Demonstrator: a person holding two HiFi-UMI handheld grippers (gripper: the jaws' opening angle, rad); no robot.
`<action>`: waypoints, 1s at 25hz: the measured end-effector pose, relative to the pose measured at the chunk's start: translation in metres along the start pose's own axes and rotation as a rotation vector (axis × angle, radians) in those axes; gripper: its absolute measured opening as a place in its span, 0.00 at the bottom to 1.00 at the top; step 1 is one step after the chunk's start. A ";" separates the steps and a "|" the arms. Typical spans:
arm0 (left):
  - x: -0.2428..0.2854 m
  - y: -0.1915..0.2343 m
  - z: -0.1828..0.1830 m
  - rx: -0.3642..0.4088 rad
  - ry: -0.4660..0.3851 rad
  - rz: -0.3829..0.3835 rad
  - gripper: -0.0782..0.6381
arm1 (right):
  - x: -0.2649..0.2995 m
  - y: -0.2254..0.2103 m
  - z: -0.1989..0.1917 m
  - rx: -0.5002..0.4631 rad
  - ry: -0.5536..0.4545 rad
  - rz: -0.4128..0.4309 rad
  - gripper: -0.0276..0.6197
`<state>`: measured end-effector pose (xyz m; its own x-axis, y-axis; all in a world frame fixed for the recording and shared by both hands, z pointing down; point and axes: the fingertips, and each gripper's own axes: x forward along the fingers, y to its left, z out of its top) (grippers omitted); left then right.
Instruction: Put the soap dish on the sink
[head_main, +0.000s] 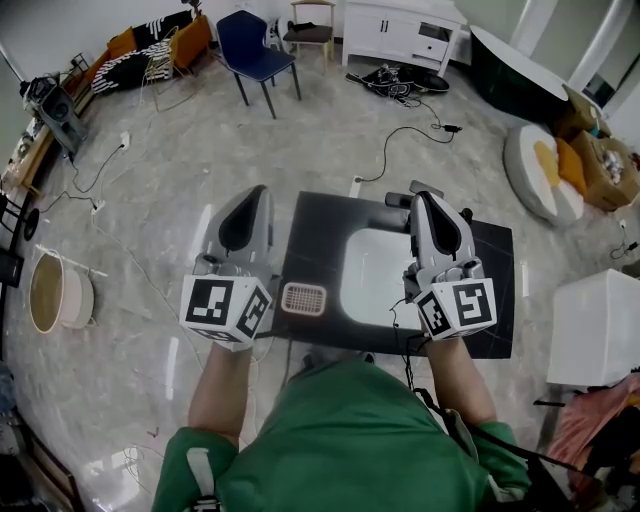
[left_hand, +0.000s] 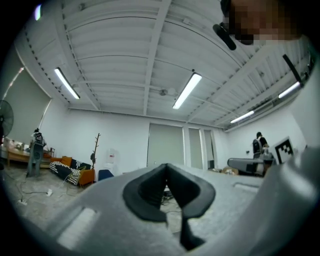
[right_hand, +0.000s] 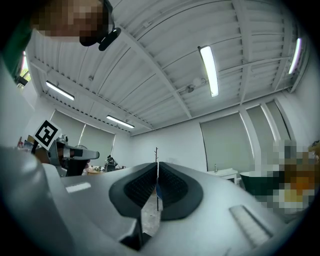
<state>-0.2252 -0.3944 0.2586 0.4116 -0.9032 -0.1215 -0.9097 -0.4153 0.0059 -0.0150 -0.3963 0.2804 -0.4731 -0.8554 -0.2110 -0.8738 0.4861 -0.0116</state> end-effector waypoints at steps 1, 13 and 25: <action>0.001 0.000 0.000 0.007 -0.001 0.002 0.10 | 0.001 0.000 0.000 -0.003 0.001 0.000 0.05; 0.007 0.006 -0.010 0.003 0.015 0.017 0.10 | 0.006 -0.003 -0.005 -0.010 0.010 0.007 0.05; 0.006 0.004 -0.007 0.021 0.021 0.022 0.10 | 0.005 0.000 -0.002 -0.016 0.015 0.019 0.05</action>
<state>-0.2259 -0.4018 0.2650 0.3922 -0.9144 -0.1007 -0.9195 -0.3930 -0.0127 -0.0175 -0.4012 0.2812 -0.4914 -0.8485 -0.1965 -0.8661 0.4998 0.0080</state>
